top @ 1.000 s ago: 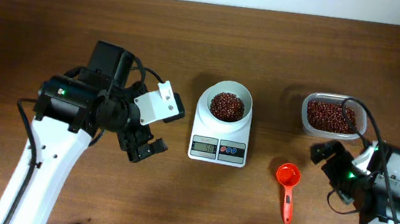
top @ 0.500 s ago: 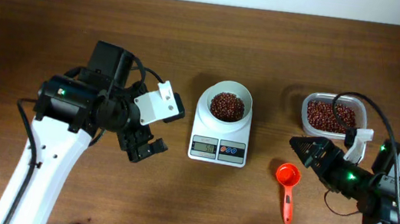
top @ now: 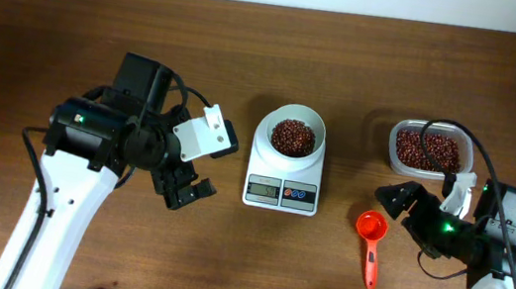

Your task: Scoop and weigh 50g on scale

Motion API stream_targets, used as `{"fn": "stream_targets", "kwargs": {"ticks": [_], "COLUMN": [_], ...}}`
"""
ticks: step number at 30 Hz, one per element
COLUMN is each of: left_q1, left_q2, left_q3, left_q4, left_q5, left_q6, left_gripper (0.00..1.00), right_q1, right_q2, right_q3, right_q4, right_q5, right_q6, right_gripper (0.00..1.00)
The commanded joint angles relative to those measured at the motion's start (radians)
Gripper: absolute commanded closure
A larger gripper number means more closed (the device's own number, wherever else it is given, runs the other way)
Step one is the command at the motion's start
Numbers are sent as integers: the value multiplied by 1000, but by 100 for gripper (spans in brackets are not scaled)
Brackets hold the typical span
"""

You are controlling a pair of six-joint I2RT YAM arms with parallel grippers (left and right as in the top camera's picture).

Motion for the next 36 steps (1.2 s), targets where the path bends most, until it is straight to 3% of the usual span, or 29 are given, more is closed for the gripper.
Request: {"fn": "stream_targets", "kwargs": {"ticks": [1,9,17,22,31,36], "left_q1": [3,3,3,3,3,3], "left_q2": [-13,-13,-13,-13,-13,-13], "left_q3": [-6,-6,-6,-6,-6,-6], "left_q4": [0,-1,0,0,-1,-1], "left_q5": [4,4,4,4,4,4], "left_q6": [16,15,16,16,15,16], "left_gripper": [1,1,1,1,1,1], "right_q1": [73,295,310,309,301,247], "right_q2": [-39,-347,-694,-832,-1022,-1044], "right_q3": [14,14,-11,-93,-375,-423], "right_q4": [3,-95,-163,-76,312,349], "right_q5": [116,442,616,647,636,605], "right_q6": [-27,-26,-27,-45,-61,-62], "right_gripper": [1,1,1,1,1,1]}}
